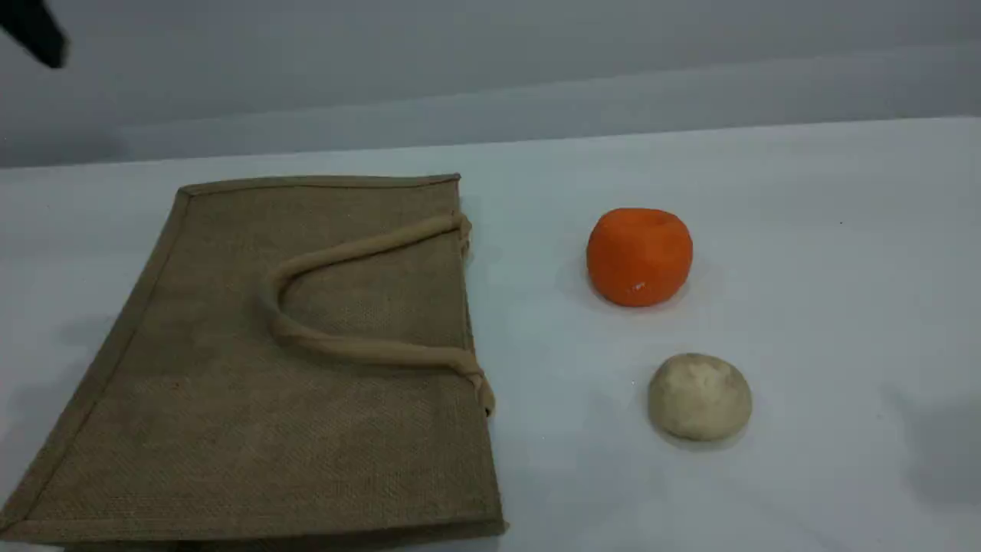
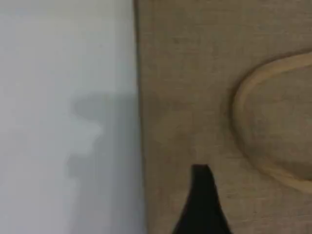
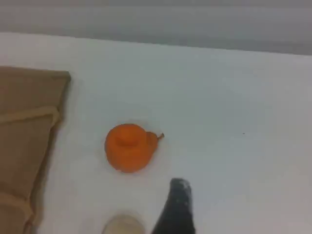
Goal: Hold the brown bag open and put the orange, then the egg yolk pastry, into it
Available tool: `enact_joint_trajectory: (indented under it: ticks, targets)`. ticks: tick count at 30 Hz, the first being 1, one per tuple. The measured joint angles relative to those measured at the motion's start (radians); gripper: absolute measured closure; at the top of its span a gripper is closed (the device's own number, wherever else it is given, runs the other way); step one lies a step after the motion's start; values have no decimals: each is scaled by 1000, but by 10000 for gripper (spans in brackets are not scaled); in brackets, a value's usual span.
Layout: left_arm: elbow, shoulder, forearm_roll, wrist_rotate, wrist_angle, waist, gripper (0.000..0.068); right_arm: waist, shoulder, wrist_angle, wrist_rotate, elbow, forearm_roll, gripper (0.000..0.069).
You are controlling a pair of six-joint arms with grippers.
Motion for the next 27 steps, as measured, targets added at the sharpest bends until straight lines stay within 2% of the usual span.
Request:
enact_joint_trajectory:
  ticks: [8,20,27]
  targets:
    - [-76,202,3,-37,-2,-85,205,0,14,-5,0,0,0,109]
    - [-189,441,1,-50,-20,-122,205,0,64,-8,-10,0,0,109]
    - [-211,518,0,-108,-14,-147,205,0,101,-7,-13,0,0,109]
